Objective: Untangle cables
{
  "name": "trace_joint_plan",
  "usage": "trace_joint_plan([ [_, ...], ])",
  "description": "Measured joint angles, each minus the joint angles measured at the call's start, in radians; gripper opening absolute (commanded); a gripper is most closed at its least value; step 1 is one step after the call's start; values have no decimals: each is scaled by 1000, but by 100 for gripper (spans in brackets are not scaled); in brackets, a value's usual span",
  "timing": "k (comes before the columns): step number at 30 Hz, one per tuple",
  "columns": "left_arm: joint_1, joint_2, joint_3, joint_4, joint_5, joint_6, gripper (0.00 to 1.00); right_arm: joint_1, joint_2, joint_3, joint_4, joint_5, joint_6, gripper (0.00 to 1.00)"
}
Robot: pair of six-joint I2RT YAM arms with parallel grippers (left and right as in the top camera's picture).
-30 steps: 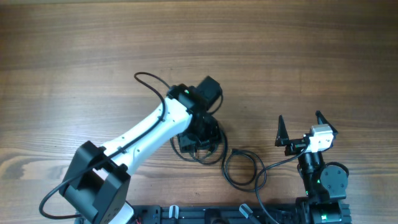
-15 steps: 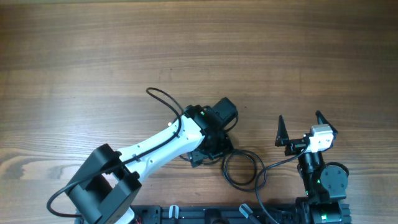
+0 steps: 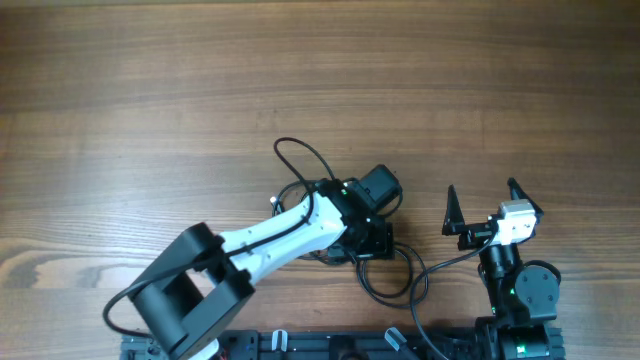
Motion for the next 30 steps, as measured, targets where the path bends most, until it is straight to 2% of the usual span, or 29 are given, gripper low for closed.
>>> trace_joint_plan([
  [4, -1, 21, 0, 45, 18, 24, 66, 0, 0, 0, 0, 0, 0, 100],
  [9, -12, 23, 0, 60, 20, 38, 69, 0, 0, 0, 0, 0, 0, 100],
  [14, -12, 79, 0, 70, 7, 46, 52, 0, 0, 0, 0, 0, 0, 99],
  [17, -12, 81, 0, 79, 5, 51, 24, 0, 0, 0, 0, 0, 0, 100],
  [18, -12, 81, 0, 84, 5, 45, 17, 0, 0, 0, 0, 0, 0, 100],
  [19, -12, 81, 0, 90, 2, 51, 5, 0, 0, 0, 0, 0, 0, 100],
  [27, -10, 81, 0, 134, 29, 50, 4, 0, 0, 0, 0, 0, 0, 100],
  [28, -9, 81, 0, 136, 33, 49, 9, 0, 0, 0, 0, 0, 0, 100],
  [29, -4, 78, 0, 140, 37, 50, 35, 0, 0, 0, 0, 0, 0, 100],
  [30, 3, 72, 0, 140, 37, 51, 47, 0, 0, 0, 0, 0, 0, 100],
])
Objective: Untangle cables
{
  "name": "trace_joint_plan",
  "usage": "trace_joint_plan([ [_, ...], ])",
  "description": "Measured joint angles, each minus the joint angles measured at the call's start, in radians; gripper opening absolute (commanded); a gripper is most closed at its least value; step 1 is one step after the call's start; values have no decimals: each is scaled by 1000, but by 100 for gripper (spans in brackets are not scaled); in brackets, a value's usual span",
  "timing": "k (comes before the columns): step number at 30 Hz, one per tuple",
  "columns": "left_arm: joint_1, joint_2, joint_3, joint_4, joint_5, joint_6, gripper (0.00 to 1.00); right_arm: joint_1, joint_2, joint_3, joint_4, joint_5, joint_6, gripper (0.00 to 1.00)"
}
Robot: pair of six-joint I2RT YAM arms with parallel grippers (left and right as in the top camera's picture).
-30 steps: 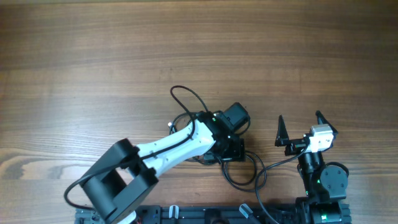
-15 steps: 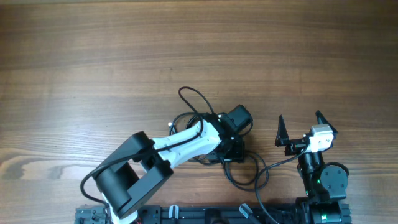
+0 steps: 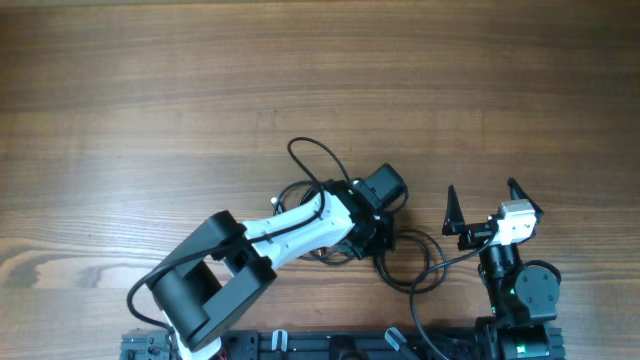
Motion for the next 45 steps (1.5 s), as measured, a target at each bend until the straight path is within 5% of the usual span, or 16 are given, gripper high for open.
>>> trace_joint_plan([
  [4, 5, -18, 0, 8, 11, 2, 58, 0, 0, 0, 0, 0, 0, 100],
  [12, -66, -19, 0, 48, -151, 17, 53, 0, 0, 0, 0, 0, 0, 100],
  [22, -85, 11, 0, 91, -220, 24, 20, 0, 0, 0, 0, 0, 0, 100],
  [24, -86, 11, 0, 92, -220, 25, 4, 0, 0, 0, 0, 0, 0, 100],
  [35, -87, 3, 2, 118, -220, 24, 4, 0, 0, 0, 0, 0, 0, 100],
  [45, -54, -331, 48, 164, -235, 24, 4, 0, 0, 0, 0, 0, 0, 100],
])
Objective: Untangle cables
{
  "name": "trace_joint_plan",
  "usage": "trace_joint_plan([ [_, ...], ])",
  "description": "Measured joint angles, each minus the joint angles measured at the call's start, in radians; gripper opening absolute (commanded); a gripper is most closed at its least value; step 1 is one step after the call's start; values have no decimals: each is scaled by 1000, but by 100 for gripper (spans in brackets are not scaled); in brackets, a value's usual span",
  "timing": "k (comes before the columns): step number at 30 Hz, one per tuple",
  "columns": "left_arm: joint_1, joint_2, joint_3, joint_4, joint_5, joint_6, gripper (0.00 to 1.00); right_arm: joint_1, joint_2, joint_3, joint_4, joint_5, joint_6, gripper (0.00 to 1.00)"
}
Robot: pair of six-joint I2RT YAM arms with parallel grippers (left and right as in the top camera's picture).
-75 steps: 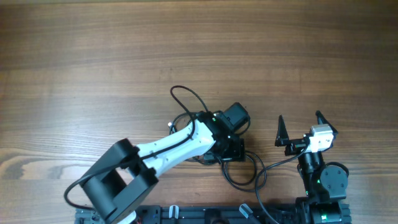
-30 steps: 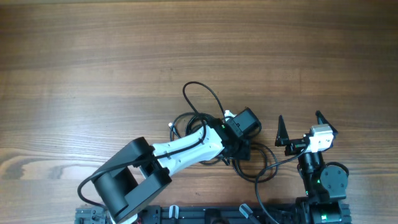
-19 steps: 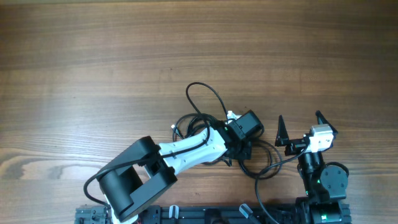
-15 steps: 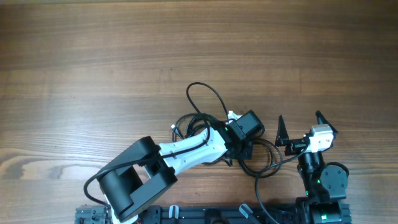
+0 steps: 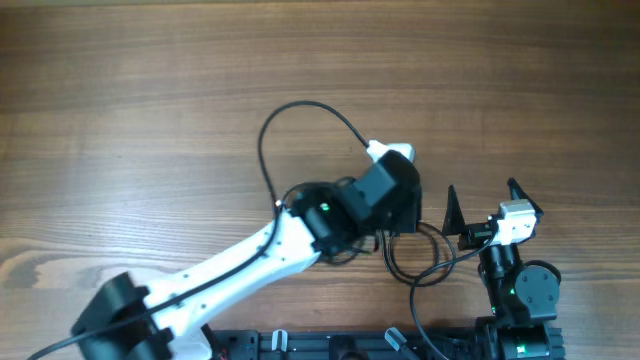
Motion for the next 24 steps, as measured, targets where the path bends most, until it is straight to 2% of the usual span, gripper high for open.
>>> trace_joint_plan([
  [5, 83, -53, 0, 3, -21, 0, 4, 0, 0, 0, 0, 0, 0, 100],
  [12, 179, -132, 1, 129, 0, 0, 6, 0, 0, 0, 0, 0, 0, 100],
  [14, 192, -154, 2, 105, 0, -1, 13, 0, 0, 0, 0, 0, 0, 99],
  [16, 187, -155, 6, 30, 5, 3, 25, 0, 0, 0, 0, 0, 0, 100],
  [18, 164, -123, 8, -55, 8, 28, 31, 0, 0, 0, 0, 0, 0, 100],
  [19, 153, -96, 13, -93, 10, 33, 36, 0, 0, 0, 0, 0, 0, 100],
  [20, 144, -60, 13, -118, 12, 37, 48, 0, 0, 0, 0, 0, 0, 100],
  [21, 136, -16, 13, -132, 21, 46, 55, 0, 0, 0, 0, 0, 0, 100],
  [24, 112, 110, 13, -140, 97, 117, 56, 0, 0, 0, 0, 0, 0, 100],
])
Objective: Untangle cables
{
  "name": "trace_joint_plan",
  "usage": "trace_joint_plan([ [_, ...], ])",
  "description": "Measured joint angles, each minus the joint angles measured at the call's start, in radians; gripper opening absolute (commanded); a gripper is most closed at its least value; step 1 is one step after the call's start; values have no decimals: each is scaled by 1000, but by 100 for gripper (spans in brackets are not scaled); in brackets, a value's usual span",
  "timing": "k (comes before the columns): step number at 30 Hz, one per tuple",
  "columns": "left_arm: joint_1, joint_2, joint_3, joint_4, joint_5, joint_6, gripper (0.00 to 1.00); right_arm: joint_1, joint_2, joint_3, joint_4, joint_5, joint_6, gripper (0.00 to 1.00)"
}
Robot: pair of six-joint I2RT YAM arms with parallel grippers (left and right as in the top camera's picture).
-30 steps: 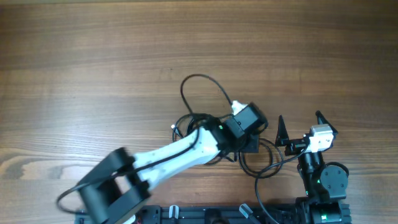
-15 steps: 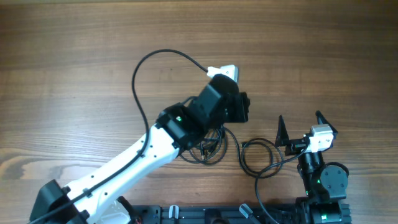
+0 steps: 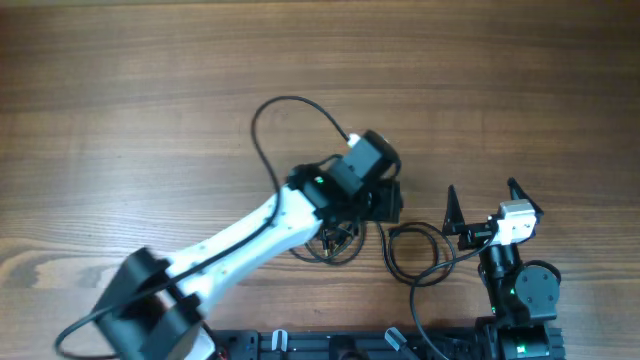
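A bundle of black cables [image 3: 335,240] lies tangled on the wooden table below my left wrist. One strand arcs up and left in a wide loop [image 3: 262,118] and ends at a small white plug [image 3: 352,138] beside the wrist. A second loop [image 3: 415,258] lies to the right, towards the right arm. My left gripper [image 3: 388,200] hangs over the tangle's right side, its jaws close together, seemingly shut on a black cable. To the right, my right gripper [image 3: 481,188] is open and holds nothing.
The right arm's base [image 3: 520,290] and a black rail [image 3: 330,345] sit along the near edge. The left arm's white link [image 3: 240,240] crosses the lower left of the table. Bare wood fills the far half.
My left gripper has shifted left and slightly nearer. The white plug went from the wrist's upper right to its upper left, and the wide loop moved left. The right arm stayed put.
At first my left gripper sat low on the tangle with a small loop behind it. It then stood slightly further right. Later it stood further out, with the loop wide and a white plug showing. Now it is back leftward; the right gripper stayed open throughout.
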Motion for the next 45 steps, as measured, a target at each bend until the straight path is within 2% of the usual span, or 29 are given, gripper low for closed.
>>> trace_joint_plan([
  [4, -26, 116, 0, 8, 50, 73, 56, 0, 0, 0, 0, 0, 0, 100],
  [11, -51, 238, 0, 69, 105, 101, 59, 0, 0, 0, 0, 0, 0, 100],
  [14, -69, 267, 0, 106, 104, 104, 57, 0, 0, 0, 0, 0, 0, 100],
  [16, -69, 274, 0, 123, 108, 104, 50, 0, 0, 0, 0, 0, 0, 100],
  [19, -70, 284, 0, 126, 106, 108, 47, 0, 0, 0, 0, 0, 0, 100],
  [21, -71, 292, 6, 128, 100, 103, 33, 0, 0, 0, 0, 0, 0, 100],
  [25, -69, 307, 16, 131, 76, 97, 31, 0, 0, 0, 0, 0, 0, 100],
  [28, -72, 307, 18, 131, 52, 96, 24, 0, 0, 0, 0, 0, 0, 100],
  [29, -78, 307, 19, 132, 22, 96, 14, 0, 0, 0, 0, 0, 0, 100],
  [30, -81, 307, 20, 136, -21, 97, 12, 0, 0, 0, 0, 0, 0, 100],
  [34, -82, 323, 22, 159, -200, 114, 18, 0, 0, 0, 0, 0, 0, 100],
  [37, -68, 324, 22, 169, -334, 124, 16, 0, 0, 0, 0, 0, 0, 100],
  [41, 13, 332, 22, 185, -397, 144, 11, 0, 0, 0, 0, 0, 0, 100],
  [43, 60, 333, 27, 183, -378, 170, 18, 0, 0, 0, 0, 0, 0, 100],
  [45, 86, 337, 37, 181, -358, 182, 35, 0, 0, 0, 0, 0, 0, 100],
])
